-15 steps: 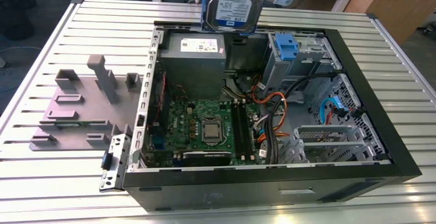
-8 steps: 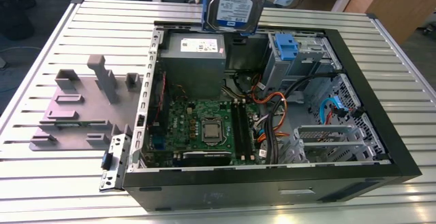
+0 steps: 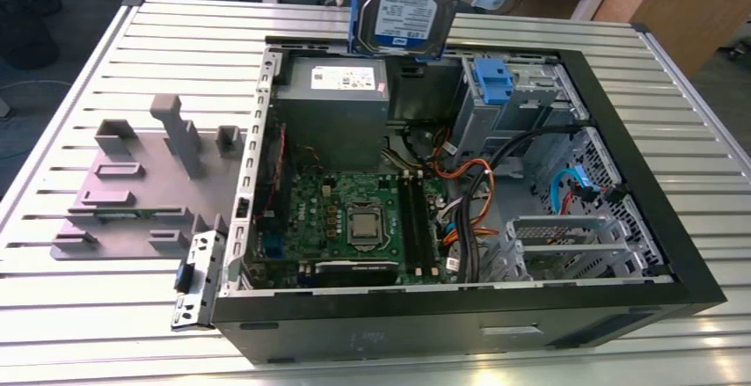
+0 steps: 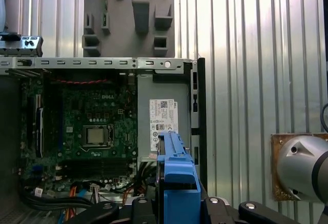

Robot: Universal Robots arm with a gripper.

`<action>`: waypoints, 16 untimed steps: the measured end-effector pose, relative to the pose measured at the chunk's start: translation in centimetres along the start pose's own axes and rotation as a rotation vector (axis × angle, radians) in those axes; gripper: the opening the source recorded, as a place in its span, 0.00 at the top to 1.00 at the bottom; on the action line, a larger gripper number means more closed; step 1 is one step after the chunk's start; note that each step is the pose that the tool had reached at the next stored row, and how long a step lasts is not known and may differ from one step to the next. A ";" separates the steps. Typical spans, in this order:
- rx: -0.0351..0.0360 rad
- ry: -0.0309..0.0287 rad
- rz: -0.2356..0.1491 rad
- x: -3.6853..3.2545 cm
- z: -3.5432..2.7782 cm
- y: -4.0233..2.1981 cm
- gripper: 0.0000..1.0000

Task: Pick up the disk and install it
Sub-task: 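Insert the disk into the insertion slot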

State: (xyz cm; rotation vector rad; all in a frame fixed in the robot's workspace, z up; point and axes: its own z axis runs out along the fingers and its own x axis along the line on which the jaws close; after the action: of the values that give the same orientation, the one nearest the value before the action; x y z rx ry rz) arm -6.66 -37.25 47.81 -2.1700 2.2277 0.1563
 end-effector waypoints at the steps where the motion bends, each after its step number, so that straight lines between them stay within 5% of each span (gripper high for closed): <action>1: 0.0000 0.0000 0.000 0.01 0.00 -0.02 0.63; 16: 0.0000 0.0000 0.000 0.13 -0.02 -0.41 0.63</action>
State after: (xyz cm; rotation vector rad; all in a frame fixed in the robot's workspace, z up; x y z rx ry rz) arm -6.26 -37.39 47.80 -2.1700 2.2277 0.1563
